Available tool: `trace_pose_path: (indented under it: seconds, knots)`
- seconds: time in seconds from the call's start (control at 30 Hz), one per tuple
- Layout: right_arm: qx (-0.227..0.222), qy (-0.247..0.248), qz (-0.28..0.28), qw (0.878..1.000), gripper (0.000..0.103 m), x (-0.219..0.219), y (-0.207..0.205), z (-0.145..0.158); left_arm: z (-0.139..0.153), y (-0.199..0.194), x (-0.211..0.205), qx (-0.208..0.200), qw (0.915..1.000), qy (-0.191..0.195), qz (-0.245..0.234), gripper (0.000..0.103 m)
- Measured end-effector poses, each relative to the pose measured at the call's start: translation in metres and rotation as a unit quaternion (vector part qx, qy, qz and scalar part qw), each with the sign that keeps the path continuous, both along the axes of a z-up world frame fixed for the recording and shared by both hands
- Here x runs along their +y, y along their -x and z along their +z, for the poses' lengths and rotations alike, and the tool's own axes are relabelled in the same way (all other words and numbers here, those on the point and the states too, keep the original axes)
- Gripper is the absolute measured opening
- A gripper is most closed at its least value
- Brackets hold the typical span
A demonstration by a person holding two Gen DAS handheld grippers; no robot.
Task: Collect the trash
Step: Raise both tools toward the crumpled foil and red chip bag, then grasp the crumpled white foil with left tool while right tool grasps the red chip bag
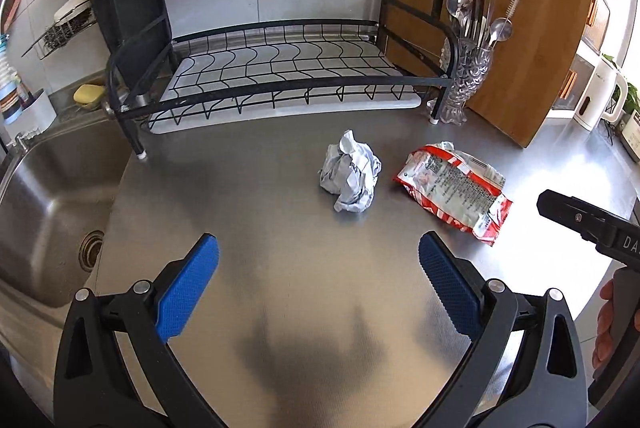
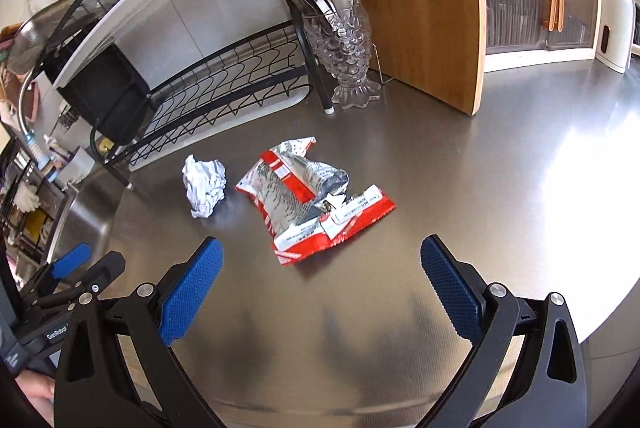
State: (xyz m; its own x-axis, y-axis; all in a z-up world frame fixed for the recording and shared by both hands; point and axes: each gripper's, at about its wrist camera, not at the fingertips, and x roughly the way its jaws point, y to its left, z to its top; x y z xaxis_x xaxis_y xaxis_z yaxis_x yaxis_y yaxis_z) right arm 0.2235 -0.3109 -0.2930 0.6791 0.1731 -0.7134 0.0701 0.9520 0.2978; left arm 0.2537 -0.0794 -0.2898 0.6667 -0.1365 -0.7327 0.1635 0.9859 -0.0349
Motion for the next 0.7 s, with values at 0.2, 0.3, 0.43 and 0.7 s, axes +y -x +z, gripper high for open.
trace_pose_path:
  seconds: [0.2,0.3,0.43,0.7]
  knots:
    - [0.008,0.019,0.017,1.0,0.097,0.006,-0.046,-0.007,-0.016,-0.045,-0.013,0.015,0.9998,-0.016,-0.003,0.095]
    - [0.019,0.019,0.03,0.999,0.097,0.013,-0.066,-0.013,-0.027,-0.063,-0.016,0.031,0.9994,-0.016,-0.003,0.095]
    - [0.039,0.027,0.034,0.998,0.096,0.018,-0.088,-0.023,-0.039,-0.079,-0.019,0.037,0.9989,-0.029,-0.006,0.095]
    - [0.07,0.004,0.047,0.996,0.074,0.016,-0.11,-0.047,-0.053,-0.101,-0.022,0.043,0.9988,-0.009,-0.02,0.095]
